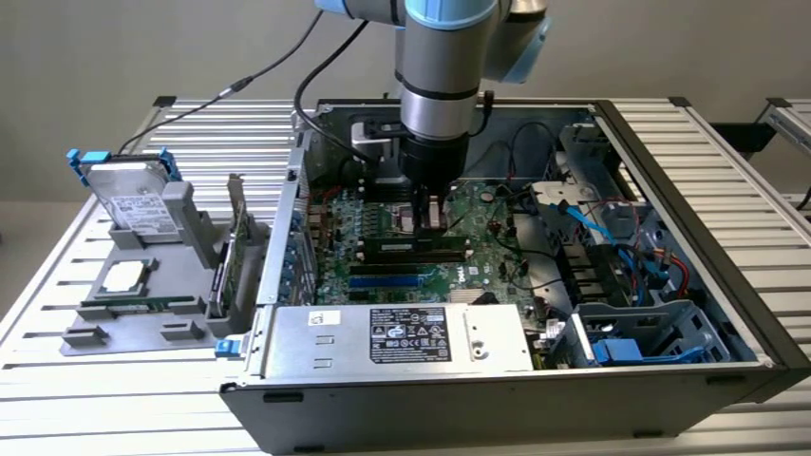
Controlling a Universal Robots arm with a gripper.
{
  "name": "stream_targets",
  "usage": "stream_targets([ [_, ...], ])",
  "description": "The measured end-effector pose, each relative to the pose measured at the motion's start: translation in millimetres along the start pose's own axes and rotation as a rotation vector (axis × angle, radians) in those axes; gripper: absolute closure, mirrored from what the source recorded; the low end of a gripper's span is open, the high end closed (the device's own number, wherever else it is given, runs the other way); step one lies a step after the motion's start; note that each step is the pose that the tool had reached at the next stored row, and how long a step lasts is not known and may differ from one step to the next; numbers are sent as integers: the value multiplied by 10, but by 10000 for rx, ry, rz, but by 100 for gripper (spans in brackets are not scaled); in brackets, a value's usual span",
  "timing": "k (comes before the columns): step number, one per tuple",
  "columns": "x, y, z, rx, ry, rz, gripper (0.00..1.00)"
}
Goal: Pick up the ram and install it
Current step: 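Insert the ram into the slot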
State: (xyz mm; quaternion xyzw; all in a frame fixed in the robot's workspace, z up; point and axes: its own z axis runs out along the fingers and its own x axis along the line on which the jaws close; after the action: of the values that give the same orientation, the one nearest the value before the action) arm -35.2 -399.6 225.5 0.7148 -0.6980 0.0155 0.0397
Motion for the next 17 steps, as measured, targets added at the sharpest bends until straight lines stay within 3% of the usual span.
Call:
stream_targets([
  [8, -2, -1, 28, -9, 17, 0, 86],
  [17, -3, -1, 44, -32, 75, 0, 86],
])
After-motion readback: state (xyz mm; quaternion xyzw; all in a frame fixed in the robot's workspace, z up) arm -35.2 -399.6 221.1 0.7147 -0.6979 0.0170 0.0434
